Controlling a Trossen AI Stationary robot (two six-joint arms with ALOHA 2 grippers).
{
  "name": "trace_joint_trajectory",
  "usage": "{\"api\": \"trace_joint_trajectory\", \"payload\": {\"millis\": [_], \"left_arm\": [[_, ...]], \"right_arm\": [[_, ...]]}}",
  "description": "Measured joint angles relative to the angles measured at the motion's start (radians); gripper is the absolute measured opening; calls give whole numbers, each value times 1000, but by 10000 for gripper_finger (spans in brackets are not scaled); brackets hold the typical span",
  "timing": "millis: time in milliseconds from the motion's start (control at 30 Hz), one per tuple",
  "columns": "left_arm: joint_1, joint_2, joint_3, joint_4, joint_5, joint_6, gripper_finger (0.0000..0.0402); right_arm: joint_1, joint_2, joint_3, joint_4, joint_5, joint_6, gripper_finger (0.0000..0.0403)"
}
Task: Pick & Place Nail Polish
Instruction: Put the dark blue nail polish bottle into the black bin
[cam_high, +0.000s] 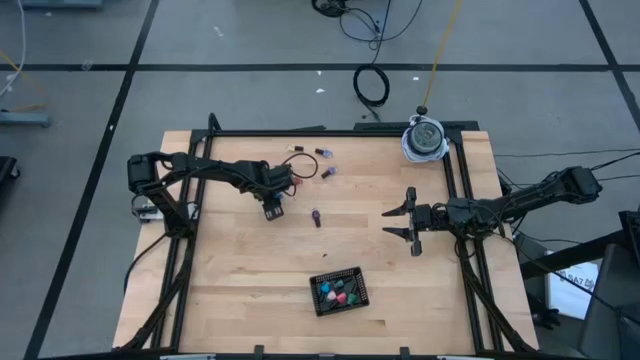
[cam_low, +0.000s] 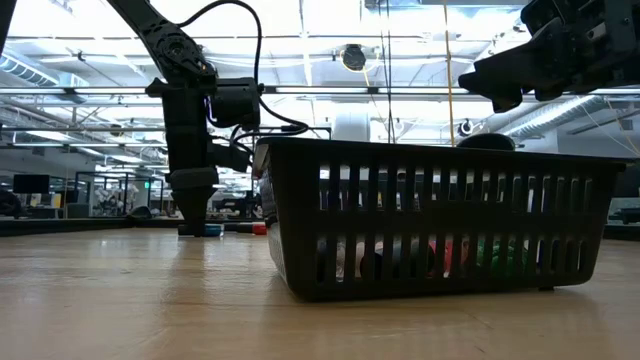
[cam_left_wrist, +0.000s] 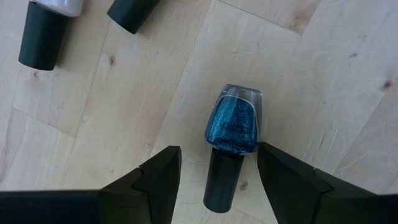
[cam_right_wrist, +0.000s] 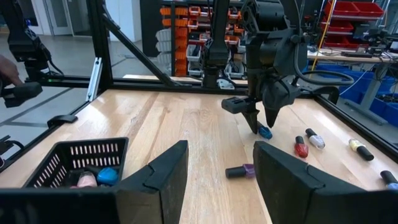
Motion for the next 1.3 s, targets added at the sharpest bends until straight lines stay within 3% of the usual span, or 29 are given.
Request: {"api": "trace_joint_trajectory", "payload": {"millis": [200,667,1067,1300], "left_arm": [[0,0,0,-20,20,3,200],[0,1,0,-36,104,-5,35],[-47,-18,-5,80,101,-52,36],[-149,-137,-5,226,68,-50,36]], "right_arm": [[0,0,0,-1,0,0,169],[0,0,0,-12,0,0,169],[0,0,0,-12,0,0,169],[0,0,0,-14,1,0,169]]}}
